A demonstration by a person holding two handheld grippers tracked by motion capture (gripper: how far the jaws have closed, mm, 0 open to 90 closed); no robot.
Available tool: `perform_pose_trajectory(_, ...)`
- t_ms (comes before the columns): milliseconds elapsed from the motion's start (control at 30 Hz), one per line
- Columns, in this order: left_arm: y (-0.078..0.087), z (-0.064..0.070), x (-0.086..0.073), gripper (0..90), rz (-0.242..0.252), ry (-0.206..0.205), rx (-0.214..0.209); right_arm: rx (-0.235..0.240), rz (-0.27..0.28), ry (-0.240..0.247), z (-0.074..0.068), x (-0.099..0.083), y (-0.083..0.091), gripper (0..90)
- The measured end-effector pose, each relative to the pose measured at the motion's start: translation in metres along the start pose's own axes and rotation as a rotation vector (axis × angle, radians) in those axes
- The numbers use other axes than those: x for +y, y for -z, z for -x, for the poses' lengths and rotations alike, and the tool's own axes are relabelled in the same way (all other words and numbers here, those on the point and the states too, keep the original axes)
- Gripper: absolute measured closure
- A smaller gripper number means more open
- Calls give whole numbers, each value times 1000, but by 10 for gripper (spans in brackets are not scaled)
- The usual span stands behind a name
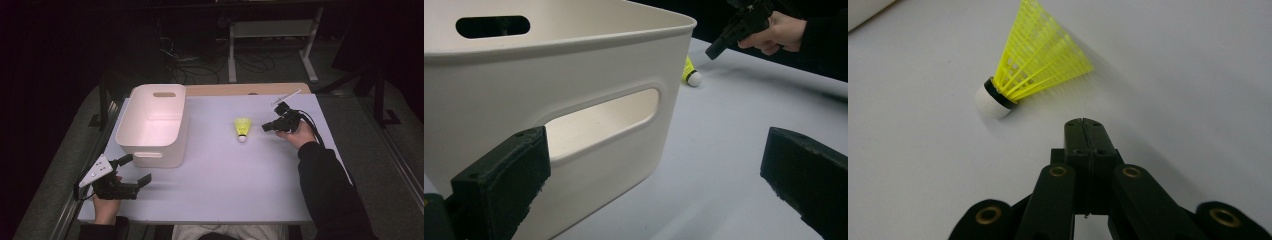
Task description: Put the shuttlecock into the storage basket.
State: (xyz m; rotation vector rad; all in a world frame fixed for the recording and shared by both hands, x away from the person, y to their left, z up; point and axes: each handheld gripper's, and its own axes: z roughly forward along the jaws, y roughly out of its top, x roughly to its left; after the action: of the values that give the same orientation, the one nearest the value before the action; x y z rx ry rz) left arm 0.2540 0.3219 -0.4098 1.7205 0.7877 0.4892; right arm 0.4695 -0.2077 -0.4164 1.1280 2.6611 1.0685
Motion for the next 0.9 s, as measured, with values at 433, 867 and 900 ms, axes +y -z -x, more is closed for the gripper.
perform_pose_trajectory(433, 0, 0, 0, 0, 1, 0, -1, 3, 18, -16, 0, 10, -11, 894)
perform_pose_trajectory(867, 0, 0, 0, 0, 2, 1, -2, 4, 2, -51, 7, 10, -24, 894)
perform_pose_trajectory(900, 0, 0, 0, 0, 2, 1, -2, 4, 2, -51, 7, 10, -24, 894)
